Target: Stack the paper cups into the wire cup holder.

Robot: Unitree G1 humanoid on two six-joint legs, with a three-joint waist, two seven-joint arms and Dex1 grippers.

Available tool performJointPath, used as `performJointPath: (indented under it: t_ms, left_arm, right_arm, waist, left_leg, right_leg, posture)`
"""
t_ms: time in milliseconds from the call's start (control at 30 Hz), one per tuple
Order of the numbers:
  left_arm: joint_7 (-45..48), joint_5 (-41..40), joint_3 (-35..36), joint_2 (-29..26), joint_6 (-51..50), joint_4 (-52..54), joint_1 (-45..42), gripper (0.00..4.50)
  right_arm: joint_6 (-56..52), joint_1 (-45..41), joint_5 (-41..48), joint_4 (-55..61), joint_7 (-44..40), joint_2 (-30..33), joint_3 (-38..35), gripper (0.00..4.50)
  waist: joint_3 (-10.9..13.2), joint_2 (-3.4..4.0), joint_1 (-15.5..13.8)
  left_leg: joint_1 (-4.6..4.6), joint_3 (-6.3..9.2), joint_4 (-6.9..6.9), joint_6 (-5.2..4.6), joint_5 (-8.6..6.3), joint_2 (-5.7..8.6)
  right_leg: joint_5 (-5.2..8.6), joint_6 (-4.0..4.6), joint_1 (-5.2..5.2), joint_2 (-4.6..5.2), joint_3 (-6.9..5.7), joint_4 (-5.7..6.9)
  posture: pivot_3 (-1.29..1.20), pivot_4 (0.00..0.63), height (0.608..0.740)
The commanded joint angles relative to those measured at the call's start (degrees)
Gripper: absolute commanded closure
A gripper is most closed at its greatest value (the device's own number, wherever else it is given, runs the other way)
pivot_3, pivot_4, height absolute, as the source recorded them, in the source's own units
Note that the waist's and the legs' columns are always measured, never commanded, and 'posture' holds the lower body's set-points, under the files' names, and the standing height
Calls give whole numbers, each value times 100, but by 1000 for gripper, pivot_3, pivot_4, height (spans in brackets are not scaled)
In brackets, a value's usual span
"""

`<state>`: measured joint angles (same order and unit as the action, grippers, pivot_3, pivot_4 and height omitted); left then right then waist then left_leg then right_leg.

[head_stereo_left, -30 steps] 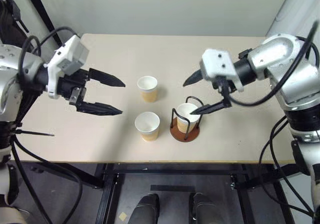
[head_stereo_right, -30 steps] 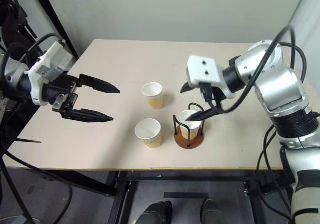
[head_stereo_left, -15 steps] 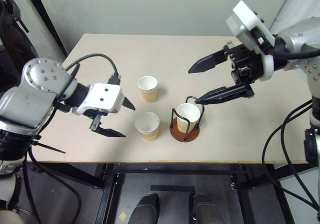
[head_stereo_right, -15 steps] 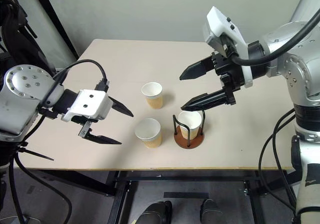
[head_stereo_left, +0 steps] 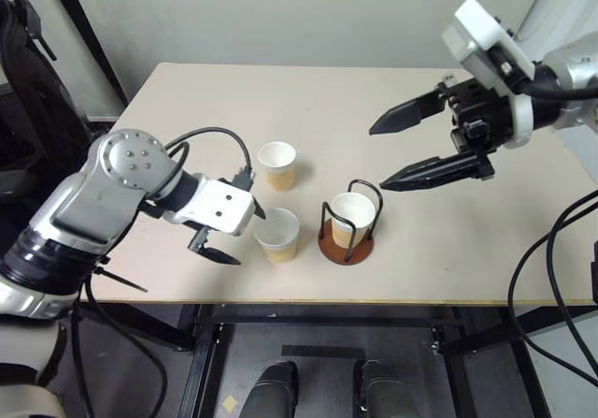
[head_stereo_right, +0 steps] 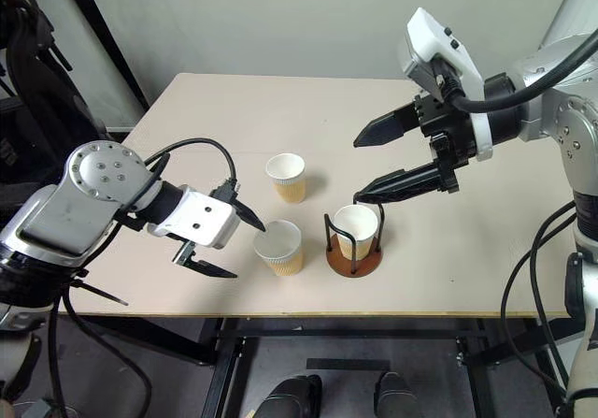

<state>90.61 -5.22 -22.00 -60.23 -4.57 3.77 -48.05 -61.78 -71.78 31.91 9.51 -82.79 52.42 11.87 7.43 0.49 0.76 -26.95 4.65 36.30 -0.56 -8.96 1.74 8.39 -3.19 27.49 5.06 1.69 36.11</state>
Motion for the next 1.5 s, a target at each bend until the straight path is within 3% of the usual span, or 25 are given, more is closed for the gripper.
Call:
performJointPath:
  t_ms: [33,367,400,500,833,1200,1500]
  left_arm:
    - [189,131,-37,83,231,-146,-197,0]
    - [189,27,-480,144,508,-217,-225,0]
    - [189,9,-530,150,532,-223,-236,181]
    - [189,-39,-653,205,556,-302,-300,913]
    - [189,43,-901,426,757,-781,-582,4471]
    - [189,-1350,-1149,-127,-96,-584,-1270,4471]
    - [189,-2551,-959,-398,-792,-1262,-2361,4471]
  right_arm:
    - [64,-165,53,68,9,89,-74,39]
    - [28,-72,84,149,135,153,-121,39]
    - [30,-63,85,155,151,158,-122,11]
    - [30,-54,106,170,190,167,-119,0]
    - [76,-7,110,178,262,186,-124,0]
    - [184,85,105,145,184,297,-91,0]
    - [554,357,-130,-124,-6,462,45,0]
  waist:
    - [0,0,-7]
    - [0,0,-14]
    - [0,0,-14]
    - [0,0,-16]
    - [0,0,-25]
    - [0,0,-26]
    - [0,0,-30]
  left_leg:
    - [0,0,0,0,0,0]
    - [-2,1,7,-2,0,0]
    - [-1,1,8,-2,0,0]
    - [-1,2,13,-2,0,0]
    - [-2,3,32,-3,-1,1]
    - [-5,3,32,-4,-2,1]
    - [-10,6,30,-4,-2,4]
  right_leg:
    - [0,0,-1,0,0,0]
    - [-1,-2,-2,0,-2,1]
    - [-1,-2,-3,0,-2,1]
    - [-1,-2,-4,0,-2,2]
    - [-2,-3,-7,0,-2,17]
    - [-1,-7,-6,0,-4,13]
    - [1,-10,-8,1,-4,3]
  posture:
    - [0,150,740]
    - [0,150,740]
    - [0,150,740]
    - [0,150,740]
    - [0,150,740]
    - [0,150,740]
    - [0,150,740]
